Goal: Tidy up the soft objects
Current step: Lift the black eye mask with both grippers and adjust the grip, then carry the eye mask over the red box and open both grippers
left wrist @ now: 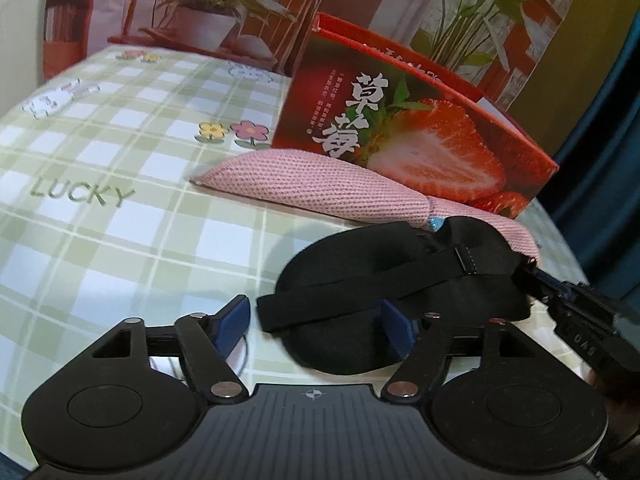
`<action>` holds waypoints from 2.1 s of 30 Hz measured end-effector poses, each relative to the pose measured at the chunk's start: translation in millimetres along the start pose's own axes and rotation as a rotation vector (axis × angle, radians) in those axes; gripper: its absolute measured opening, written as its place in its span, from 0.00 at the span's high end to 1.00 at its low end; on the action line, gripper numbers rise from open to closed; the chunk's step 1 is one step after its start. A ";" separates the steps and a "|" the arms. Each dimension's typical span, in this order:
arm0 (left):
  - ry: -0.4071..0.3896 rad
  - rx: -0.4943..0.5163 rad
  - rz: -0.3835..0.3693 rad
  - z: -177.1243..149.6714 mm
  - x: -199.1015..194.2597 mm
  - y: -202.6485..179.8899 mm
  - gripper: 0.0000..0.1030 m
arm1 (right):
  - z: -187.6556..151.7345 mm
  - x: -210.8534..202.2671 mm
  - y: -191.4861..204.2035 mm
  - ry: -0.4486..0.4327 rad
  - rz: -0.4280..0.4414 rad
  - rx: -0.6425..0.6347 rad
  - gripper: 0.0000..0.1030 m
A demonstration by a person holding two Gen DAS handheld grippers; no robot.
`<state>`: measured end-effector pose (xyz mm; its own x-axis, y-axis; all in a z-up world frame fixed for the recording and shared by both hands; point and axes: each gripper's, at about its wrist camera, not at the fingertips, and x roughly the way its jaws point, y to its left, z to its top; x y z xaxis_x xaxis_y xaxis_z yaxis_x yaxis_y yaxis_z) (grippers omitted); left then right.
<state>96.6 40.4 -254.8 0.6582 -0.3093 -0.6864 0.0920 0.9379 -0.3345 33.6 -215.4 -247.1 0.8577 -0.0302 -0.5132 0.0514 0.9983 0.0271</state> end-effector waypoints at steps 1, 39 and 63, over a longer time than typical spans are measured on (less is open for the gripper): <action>-0.004 0.008 0.001 -0.6 0.9 -1.2 0.26 | 0.0 -0.1 0.0 0.000 0.000 0.000 0.90; -0.118 0.116 0.029 6.0 -14.6 -6.4 0.91 | -0.3 -2.1 3.6 0.004 -0.013 -0.026 0.90; -0.299 0.205 0.012 40.9 -46.4 -20.8 0.93 | 57.3 -41.3 -0.9 -0.150 0.037 -0.036 0.94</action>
<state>94.7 41.6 -189.6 0.8467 -0.2667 -0.4603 0.2108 0.9626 -0.1700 27.3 -218.0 -176.8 0.9256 0.0026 -0.3785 0.0020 0.9999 0.0117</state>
